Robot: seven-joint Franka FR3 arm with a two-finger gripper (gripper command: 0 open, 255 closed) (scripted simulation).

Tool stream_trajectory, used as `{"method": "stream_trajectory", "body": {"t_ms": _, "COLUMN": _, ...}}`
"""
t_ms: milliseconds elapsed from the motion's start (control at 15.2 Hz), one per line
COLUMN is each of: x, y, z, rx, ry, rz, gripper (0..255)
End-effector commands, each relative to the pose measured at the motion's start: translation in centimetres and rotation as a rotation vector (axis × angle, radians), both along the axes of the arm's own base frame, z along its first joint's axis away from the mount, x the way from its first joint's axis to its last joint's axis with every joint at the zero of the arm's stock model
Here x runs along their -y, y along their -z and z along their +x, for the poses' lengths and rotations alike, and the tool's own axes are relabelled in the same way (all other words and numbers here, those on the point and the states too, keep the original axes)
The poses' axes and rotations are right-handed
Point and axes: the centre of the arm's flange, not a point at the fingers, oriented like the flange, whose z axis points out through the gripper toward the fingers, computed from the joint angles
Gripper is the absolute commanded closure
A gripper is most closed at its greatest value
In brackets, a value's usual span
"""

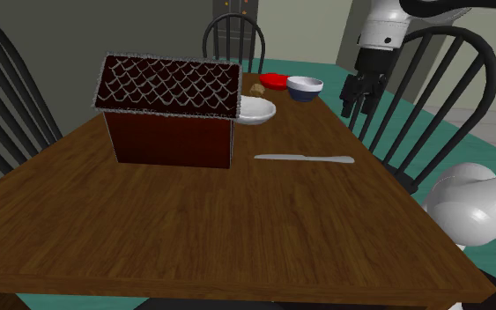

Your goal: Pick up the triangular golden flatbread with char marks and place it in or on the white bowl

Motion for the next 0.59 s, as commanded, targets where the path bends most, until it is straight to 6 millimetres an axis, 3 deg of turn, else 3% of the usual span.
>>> {"method": "stream_trajectory", "body": {"t_ms": 0, "x": 0.0, "y": 0.0, "z": 0.0, "rx": 0.000, "ry": 0.000, "rz": 0.000, "gripper": 0}}
{"method": "stream_trajectory", "body": {"t_ms": 528, "x": 2.7, "y": 1.3, "z": 9.1, "rx": 0.060, "ry": -0.107, "rz": -0.033, "gripper": 0}}
